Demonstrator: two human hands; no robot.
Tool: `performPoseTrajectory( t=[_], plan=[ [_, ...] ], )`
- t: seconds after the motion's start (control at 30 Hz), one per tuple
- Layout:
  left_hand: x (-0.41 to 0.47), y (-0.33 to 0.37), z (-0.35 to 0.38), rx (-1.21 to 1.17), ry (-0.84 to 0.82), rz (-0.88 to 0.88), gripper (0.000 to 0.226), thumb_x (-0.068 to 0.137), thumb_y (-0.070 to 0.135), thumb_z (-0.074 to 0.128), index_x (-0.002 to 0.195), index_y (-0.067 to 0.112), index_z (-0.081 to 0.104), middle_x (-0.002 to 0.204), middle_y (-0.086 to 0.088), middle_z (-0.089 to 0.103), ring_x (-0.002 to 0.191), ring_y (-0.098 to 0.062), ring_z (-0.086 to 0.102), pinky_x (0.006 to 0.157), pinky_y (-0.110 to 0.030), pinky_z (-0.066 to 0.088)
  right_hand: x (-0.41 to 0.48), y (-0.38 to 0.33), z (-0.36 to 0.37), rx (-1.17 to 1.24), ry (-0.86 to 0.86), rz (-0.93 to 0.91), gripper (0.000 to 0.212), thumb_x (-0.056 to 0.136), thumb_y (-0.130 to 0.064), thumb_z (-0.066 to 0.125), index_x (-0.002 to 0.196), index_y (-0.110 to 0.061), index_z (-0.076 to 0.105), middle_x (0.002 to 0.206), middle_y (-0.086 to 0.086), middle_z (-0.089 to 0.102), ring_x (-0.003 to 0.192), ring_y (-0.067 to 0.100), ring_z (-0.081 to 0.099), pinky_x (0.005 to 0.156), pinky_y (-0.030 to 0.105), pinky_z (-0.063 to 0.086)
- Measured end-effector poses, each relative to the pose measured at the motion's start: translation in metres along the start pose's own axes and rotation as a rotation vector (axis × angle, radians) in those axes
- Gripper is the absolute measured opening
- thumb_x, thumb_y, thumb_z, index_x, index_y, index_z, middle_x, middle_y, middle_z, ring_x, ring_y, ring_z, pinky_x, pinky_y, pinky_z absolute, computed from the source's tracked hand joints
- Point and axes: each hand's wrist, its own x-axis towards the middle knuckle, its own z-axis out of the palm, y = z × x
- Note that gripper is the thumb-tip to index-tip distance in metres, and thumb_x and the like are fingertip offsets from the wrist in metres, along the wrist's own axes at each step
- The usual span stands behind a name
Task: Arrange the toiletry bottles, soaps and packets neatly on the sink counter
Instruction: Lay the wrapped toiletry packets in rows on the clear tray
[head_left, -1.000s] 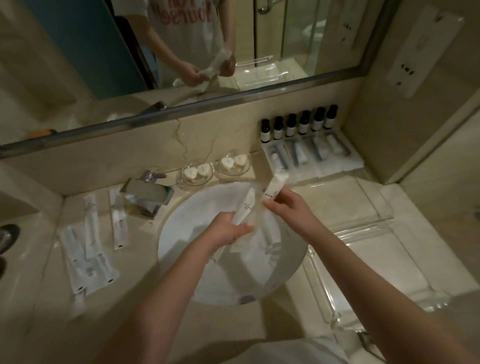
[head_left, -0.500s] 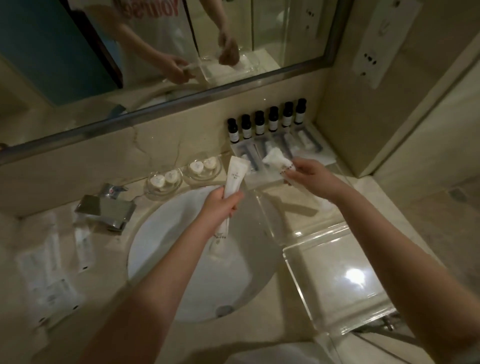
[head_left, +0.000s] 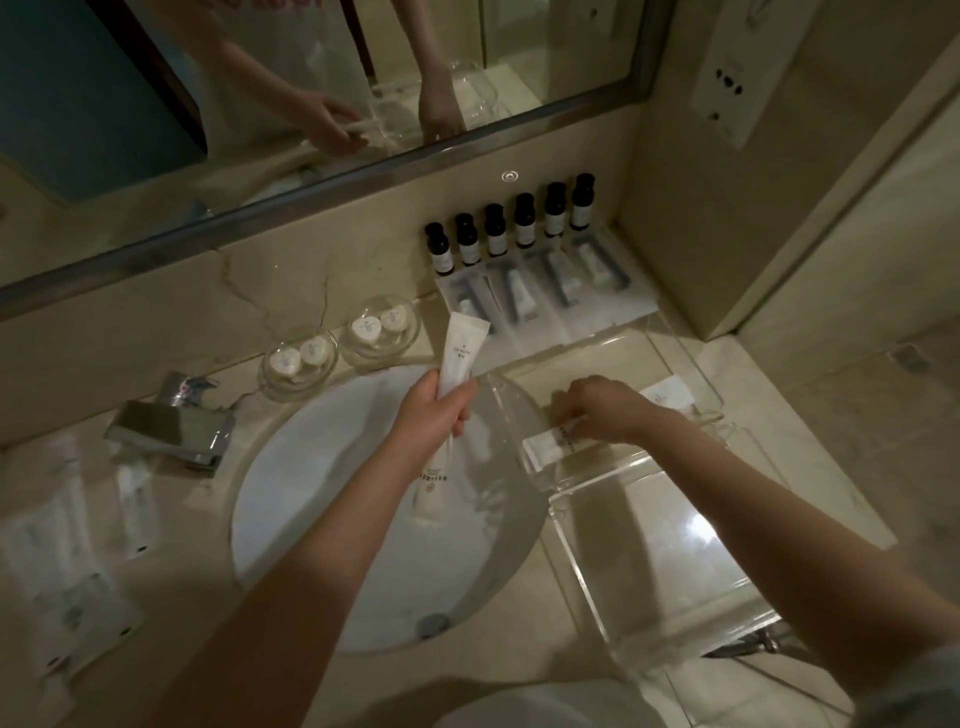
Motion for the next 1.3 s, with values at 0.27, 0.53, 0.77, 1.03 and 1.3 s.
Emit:
performPoseTrajectory(
  t=[0.27,0.53,0.77,1.03,1.3],
  plan=[
    [0.0,0.0,0.008,-0.158,0.026,-0.05,0.02,0.098,0.023,0.04,0.092,0.011,0.055,0.071,-0.005,0.058,0.06,-0.019,0.054,0.066,-0.032,0.047,-0.018,-0.003,0.03,0.099,0.216,0.004,0.019,0.082,-0.024,0.063,0.1,-0.022,0.07,0.102,0.008,0.06,0.1,0.028,0.053,0.078,0.033,0.042],
    [-0.007,0.02,0.011,-0.269,0.089,0.093,0.022,0.099,0.019,0.039,0.091,0.028,0.058,0.087,0.005,0.073,0.089,-0.011,0.066,0.085,-0.032,0.051,-0.026,-0.033,0.009,0.564,0.487,-0.015,0.019,0.086,-0.019,0.064,0.104,-0.017,0.069,0.094,0.006,0.067,0.083,0.019,0.06,0.079,0.036,0.051],
    [-0.016,0.052,0.028,-0.2,0.001,0.24,0.019,0.097,0.025,0.044,0.106,0.015,0.058,0.101,0.003,0.067,0.096,-0.015,0.061,0.086,-0.029,0.046,-0.038,-0.089,-0.002,1.058,0.316,-0.107,0.011,0.085,-0.013,0.066,0.076,-0.02,0.066,0.071,0.0,0.064,0.063,0.008,0.057,0.061,0.022,0.045],
    [-0.014,0.015,0.031,0.111,-0.126,0.043,0.03,0.091,0.027,0.057,0.118,0.015,0.052,0.112,-0.004,0.059,0.094,-0.017,0.058,0.07,-0.023,0.044,-0.042,-0.086,-0.011,1.721,0.536,0.246,0.02,0.089,-0.009,0.06,0.069,-0.009,0.059,0.053,0.004,0.056,0.047,0.012,0.051,0.047,0.017,0.046],
    [0.007,0.007,0.059,0.264,-0.14,0.061,0.01,0.091,0.011,0.053,0.095,0.007,0.061,0.081,-0.004,0.063,0.059,-0.015,0.058,0.049,-0.018,0.045,-0.037,-0.045,0.002,1.403,0.609,0.568,0.022,0.088,-0.025,0.061,0.096,-0.006,0.054,0.085,0.011,0.062,0.056,0.017,0.052,0.052,0.027,0.042]
  ],
)
